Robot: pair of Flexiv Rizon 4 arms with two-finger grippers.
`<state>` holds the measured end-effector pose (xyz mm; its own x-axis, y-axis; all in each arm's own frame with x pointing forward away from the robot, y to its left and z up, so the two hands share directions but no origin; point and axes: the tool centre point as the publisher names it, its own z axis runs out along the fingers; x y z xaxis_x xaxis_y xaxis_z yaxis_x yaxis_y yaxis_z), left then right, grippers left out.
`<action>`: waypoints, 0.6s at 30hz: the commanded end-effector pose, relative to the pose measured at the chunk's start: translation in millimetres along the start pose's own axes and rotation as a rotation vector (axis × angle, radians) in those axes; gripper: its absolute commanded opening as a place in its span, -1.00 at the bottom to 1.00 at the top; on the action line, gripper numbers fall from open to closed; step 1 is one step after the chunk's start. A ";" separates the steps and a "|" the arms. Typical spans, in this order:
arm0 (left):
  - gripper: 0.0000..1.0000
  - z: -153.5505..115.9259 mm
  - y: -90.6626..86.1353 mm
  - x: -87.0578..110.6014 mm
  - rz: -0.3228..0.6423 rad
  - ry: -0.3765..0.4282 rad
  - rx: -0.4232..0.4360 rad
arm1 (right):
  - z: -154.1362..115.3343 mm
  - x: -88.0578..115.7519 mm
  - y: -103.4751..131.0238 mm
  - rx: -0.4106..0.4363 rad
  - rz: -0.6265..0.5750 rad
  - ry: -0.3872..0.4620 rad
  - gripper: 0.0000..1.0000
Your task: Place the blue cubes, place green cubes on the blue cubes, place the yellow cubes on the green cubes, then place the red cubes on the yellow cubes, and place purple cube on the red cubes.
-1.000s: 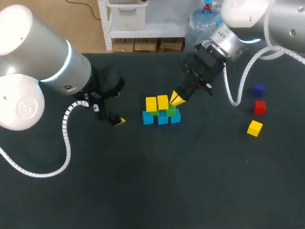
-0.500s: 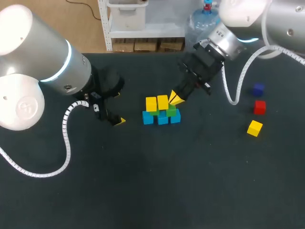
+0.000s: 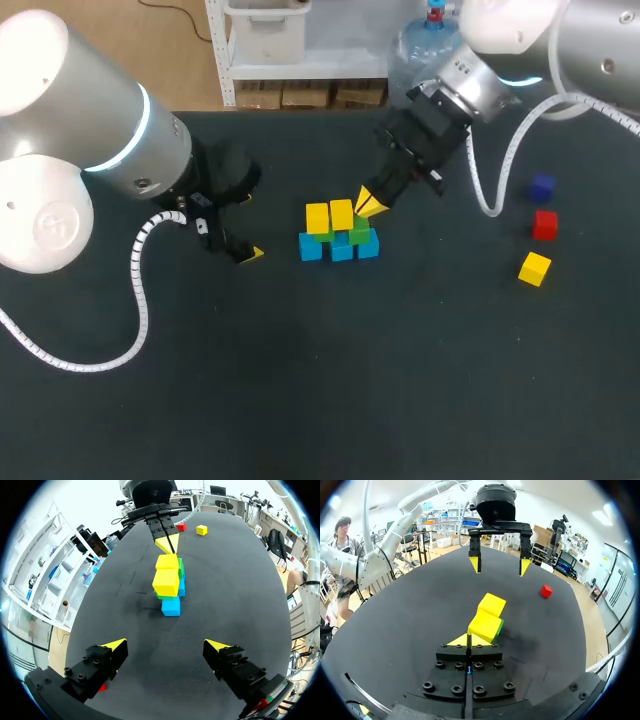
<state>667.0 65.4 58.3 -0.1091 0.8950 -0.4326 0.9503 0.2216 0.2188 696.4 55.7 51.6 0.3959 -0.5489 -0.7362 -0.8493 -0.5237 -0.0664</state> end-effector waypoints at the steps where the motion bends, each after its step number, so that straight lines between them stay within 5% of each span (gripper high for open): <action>1: 1.00 0.3 1.1 1.2 0.003 -0.005 0.004 | 1.5 -1.3 0.4 -0.001 -0.002 0.000 -1.00; 18: 1.00 0.3 1.1 1.2 0.003 -0.005 0.004 | 3.7 -0.5 2.0 -0.005 -0.001 -0.004 -1.00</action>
<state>667.0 65.4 58.3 -0.1091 0.8950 -0.4326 0.9503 0.2216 0.2188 693.8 57.8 49.4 0.3953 -0.5458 -0.7388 -0.8468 -0.5282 -0.0629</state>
